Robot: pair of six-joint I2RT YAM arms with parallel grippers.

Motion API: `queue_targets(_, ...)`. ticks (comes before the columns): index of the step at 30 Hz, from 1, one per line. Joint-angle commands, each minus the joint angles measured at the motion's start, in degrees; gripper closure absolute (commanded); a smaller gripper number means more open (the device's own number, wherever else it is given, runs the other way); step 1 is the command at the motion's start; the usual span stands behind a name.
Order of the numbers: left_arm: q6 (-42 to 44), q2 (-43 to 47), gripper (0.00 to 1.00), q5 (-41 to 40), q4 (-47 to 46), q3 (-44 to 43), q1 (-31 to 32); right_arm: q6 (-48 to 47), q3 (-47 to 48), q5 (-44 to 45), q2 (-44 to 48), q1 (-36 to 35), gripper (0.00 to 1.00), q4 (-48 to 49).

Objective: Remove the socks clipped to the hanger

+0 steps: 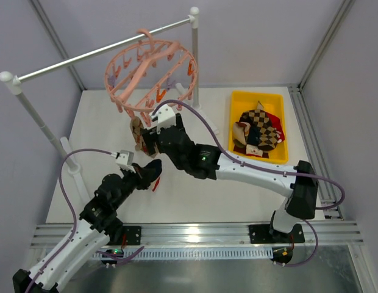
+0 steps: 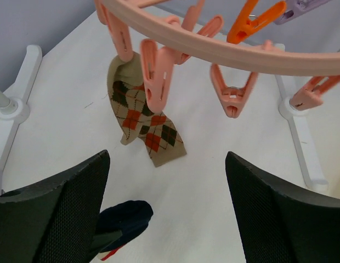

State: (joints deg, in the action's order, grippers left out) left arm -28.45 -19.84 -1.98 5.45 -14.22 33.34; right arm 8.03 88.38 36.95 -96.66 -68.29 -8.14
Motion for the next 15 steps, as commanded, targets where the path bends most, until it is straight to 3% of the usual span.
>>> queue_targets(1, 1.2, -2.8, 1.00, -1.7, -3.6, -0.9, 1.5, 2.2, -3.8, 3.6, 4.1, 1.0, 0.13, 4.3)
queue_targets(4, 1.9, -8.1, 1.00, -6.5, -5.2, -1.5, 5.8, 6.3, -8.3, 2.6, 6.2, 5.0, 0.13, 2.8)
queue_targets(8, 4.2, -17.3, 1.00, -17.8, -11.1, -3.8, 19.3, 11.2, -18.5, -0.9, 11.9, 11.8, 0.13, 3.7)
queue_targets(10, 5.9, -25.2, 1.00, -22.6, -13.6, -6.3, 23.2, 13.4, -22.5, -2.0, 15.4, 15.1, 0.12, 4.4)
queue_targets(15, 9.0, -45.3, 1.00, -21.0, -22.4, -17.6, 28.0, 16.0, -36.3, -1.8, 29.7, 25.5, 0.08, 4.7)
